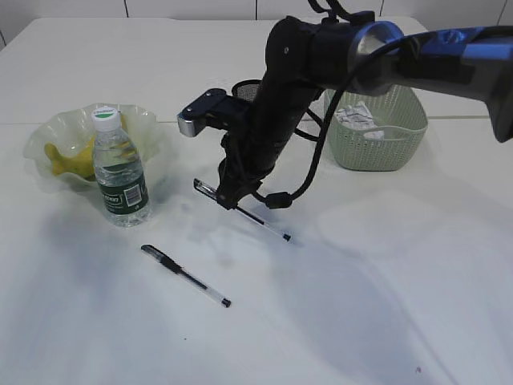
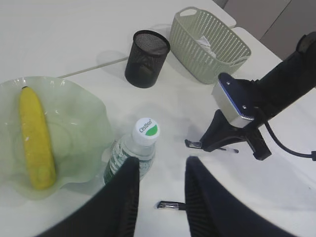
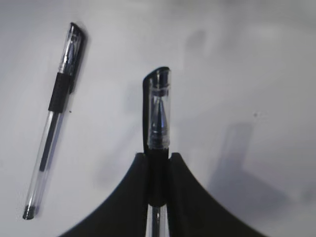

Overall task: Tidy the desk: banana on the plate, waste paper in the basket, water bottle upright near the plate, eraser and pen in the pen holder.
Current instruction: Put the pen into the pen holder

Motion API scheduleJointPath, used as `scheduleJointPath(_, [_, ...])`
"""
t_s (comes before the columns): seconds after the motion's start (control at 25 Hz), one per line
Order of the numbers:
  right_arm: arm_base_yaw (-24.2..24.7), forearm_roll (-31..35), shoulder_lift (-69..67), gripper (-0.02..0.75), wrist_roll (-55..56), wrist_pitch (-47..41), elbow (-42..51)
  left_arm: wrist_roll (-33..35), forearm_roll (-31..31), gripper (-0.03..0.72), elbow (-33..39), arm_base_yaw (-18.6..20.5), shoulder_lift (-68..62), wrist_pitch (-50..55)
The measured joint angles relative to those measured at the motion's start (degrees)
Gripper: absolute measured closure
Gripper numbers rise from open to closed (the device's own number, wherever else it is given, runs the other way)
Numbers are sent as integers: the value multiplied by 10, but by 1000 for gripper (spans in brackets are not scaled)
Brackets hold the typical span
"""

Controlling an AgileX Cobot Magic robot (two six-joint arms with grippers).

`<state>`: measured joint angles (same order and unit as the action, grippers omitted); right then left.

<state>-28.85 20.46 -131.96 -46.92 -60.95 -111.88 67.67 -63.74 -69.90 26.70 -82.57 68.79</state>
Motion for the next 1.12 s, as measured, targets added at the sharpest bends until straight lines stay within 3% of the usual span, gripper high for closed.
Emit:
scheduleJointPath(0.24, [7, 5, -1, 690, 0, 32, -31, 0, 0, 473, 0, 0, 0, 0])
scheduleJointPath(0.8, [54, 92, -1, 691, -13, 114, -87, 0, 4, 473, 0, 0, 0, 0])
scheduleJointPath(1.12, [80, 216, -1, 691, -112, 170, -87, 0, 4, 473, 0, 0, 0, 0])
